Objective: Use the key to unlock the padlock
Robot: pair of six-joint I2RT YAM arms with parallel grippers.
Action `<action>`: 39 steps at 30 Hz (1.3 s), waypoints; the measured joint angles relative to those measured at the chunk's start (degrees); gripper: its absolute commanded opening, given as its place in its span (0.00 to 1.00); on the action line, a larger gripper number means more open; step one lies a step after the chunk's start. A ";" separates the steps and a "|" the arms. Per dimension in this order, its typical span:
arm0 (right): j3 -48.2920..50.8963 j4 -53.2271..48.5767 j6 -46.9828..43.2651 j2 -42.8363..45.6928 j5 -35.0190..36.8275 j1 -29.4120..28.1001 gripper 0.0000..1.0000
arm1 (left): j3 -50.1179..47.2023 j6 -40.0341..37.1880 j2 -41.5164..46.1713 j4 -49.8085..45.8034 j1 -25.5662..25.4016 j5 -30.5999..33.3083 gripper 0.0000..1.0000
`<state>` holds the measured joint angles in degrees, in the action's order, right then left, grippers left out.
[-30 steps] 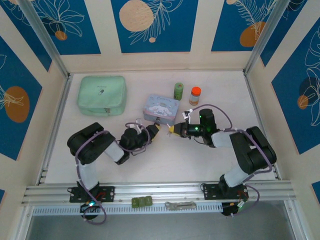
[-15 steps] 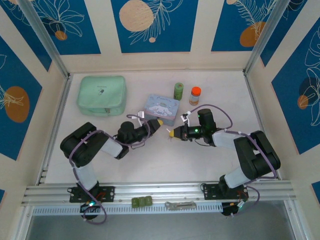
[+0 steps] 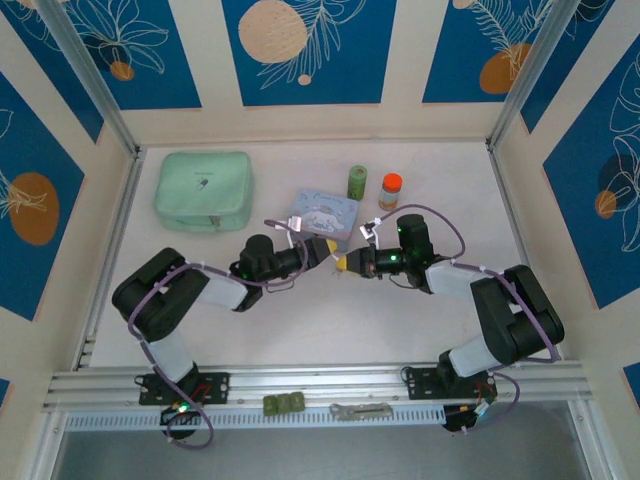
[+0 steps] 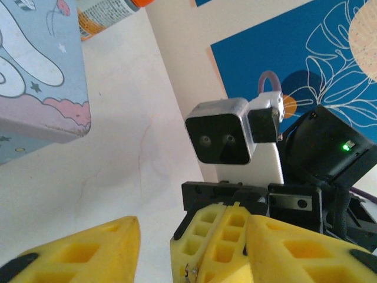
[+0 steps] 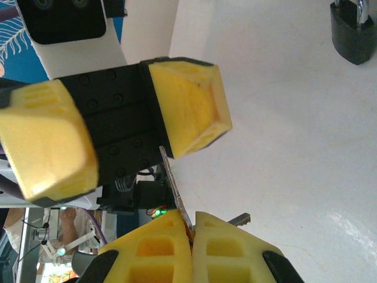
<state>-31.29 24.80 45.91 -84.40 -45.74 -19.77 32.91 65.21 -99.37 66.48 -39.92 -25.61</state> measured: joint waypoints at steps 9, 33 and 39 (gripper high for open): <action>0.00 2.64 1.33 -0.02 -0.96 0.07 0.00 | 1.53 -0.70 -0.76 -0.02 -0.44 -0.87 0.00; -0.55 -1.88 -0.33 3.45 2.67 -0.39 0.00 | 4.24 1.79 3.13 -10.91 -0.48 -0.66 0.00; -0.55 -1.55 -0.31 3.63 3.65 -0.48 0.00 | 4.24 2.43 3.72 -11.65 -0.48 -0.15 0.61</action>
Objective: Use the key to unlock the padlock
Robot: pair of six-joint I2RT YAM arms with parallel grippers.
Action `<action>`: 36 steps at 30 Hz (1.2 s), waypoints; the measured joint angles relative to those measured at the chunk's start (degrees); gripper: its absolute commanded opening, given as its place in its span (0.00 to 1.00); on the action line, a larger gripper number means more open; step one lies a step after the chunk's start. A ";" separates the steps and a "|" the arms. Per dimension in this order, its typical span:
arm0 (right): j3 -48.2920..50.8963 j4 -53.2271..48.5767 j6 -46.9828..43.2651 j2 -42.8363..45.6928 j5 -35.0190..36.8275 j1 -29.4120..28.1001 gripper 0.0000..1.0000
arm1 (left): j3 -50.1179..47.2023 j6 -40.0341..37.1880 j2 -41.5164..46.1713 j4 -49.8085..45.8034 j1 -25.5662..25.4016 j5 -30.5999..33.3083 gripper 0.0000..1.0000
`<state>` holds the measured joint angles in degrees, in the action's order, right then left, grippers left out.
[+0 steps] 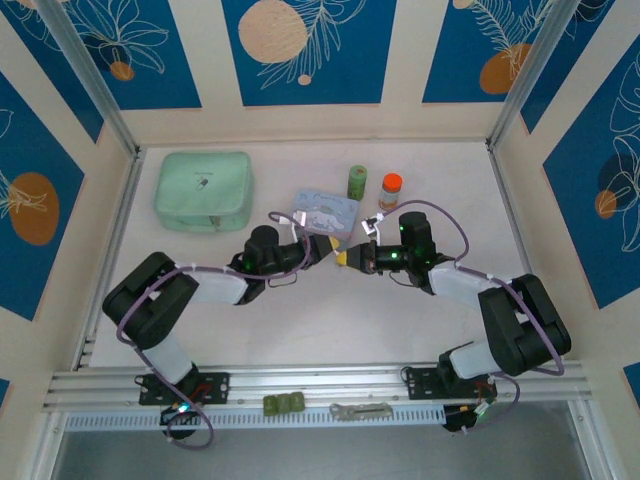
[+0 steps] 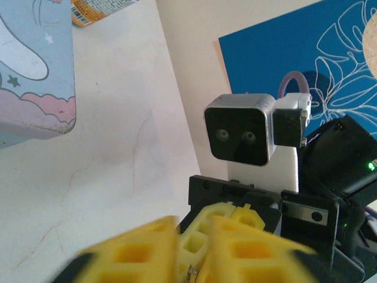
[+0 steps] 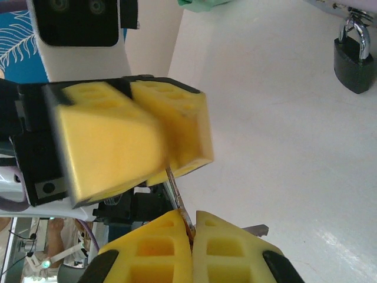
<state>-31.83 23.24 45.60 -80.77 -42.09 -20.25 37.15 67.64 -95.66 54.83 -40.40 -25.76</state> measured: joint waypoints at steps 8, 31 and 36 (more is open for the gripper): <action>0.87 0.31 0.02 0.33 1.14 0.09 0.00 | -0.28 -5.53 1.60 -4.52 6.78 -0.33 0.62; 1.97 2.12 0.52 0.24 1.62 0.66 0.00 | 10.25 -37.46 -9.29 -32.13 10.14 3.34 0.53; 1.97 2.49 0.59 0.20 1.60 0.66 0.00 | 12.90 -38.97 -11.58 -33.24 9.92 3.32 0.50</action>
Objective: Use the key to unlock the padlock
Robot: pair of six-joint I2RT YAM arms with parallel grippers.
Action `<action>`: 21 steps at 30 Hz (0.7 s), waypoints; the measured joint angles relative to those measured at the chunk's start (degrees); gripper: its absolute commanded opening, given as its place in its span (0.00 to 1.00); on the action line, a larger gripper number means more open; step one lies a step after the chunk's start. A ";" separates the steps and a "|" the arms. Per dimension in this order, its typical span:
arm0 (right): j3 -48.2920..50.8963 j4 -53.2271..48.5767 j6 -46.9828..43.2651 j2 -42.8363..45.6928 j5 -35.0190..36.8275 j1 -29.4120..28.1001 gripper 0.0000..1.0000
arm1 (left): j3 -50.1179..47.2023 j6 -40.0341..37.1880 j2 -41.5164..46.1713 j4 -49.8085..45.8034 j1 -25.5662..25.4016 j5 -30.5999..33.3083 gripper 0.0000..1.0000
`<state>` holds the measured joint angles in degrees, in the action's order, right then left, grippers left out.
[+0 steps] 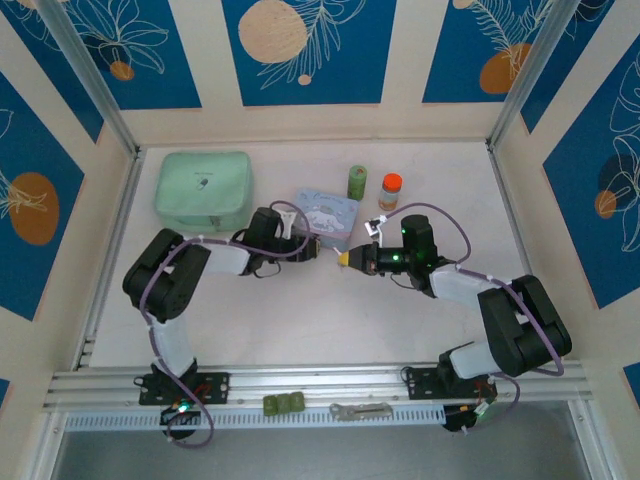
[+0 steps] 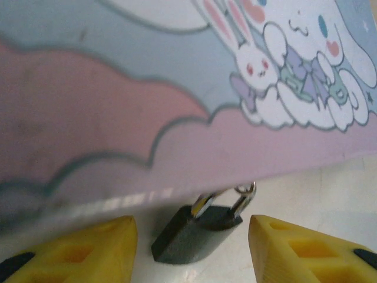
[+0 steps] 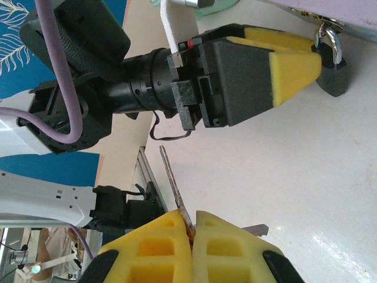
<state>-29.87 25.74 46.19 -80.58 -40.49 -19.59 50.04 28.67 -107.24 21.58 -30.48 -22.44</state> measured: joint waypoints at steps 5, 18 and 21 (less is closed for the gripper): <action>0.00 0.52 0.52 -0.66 0.00 0.00 0.00 | 2.60 -0.72 -2.08 -1.07 -0.15 -0.15 0.40; 0.00 1.07 1.09 -1.60 0.02 0.00 0.00 | 3.91 2.21 -4.22 0.55 -3.80 -1.31 0.29; 0.07 1.25 1.22 -1.62 0.02 0.02 0.00 | 3.89 3.56 -4.79 1.57 -3.74 -1.20 0.16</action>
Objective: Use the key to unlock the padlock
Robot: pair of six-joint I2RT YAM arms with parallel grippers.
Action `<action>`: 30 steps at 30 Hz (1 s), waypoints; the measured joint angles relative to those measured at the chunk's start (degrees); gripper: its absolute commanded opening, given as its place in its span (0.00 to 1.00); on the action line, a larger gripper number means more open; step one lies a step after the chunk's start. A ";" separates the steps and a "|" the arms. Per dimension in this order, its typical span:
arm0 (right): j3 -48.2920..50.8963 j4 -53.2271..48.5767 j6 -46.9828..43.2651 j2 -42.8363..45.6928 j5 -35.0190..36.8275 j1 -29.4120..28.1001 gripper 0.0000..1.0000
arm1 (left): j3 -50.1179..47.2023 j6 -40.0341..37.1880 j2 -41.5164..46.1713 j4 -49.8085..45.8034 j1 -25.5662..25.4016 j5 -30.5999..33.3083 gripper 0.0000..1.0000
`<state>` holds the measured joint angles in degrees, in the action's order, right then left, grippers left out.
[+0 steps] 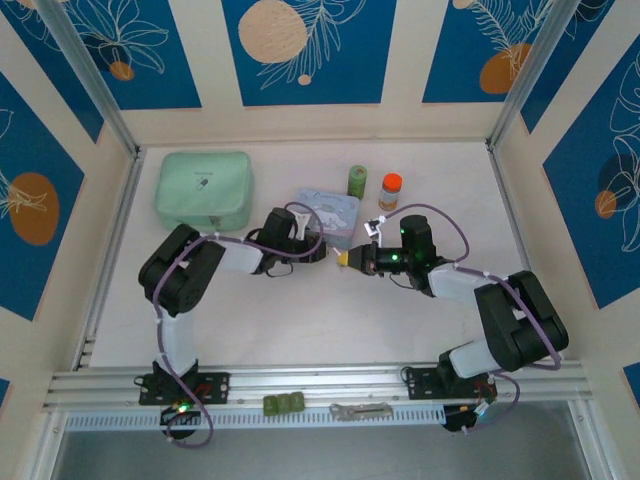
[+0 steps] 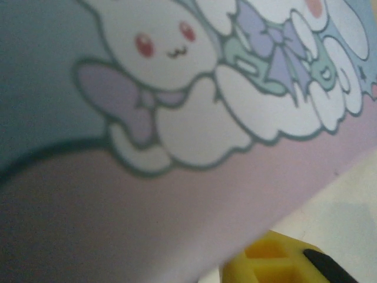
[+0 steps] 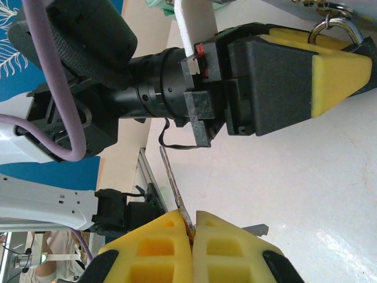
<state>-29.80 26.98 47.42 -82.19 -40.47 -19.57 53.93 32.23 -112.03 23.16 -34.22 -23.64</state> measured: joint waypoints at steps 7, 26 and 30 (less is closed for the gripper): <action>2.14 0.39 0.61 0.00 0.52 0.48 0.00 | -0.39 5.16 -0.68 3.32 -0.09 -0.55 0.00; 6.25 13.51 8.26 -12.68 -1.14 3.69 0.00 | -12.96 40.24 -0.17 37.42 -0.09 -8.46 0.00; 5.51 17.22 9.94 -15.30 -2.64 3.74 0.00 | -14.27 42.82 0.20 39.15 -0.09 -9.20 0.00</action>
<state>-24.29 44.21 57.36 -97.49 -43.11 -15.84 39.66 75.05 -111.83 62.30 -34.30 -32.84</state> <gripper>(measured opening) 0.051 0.116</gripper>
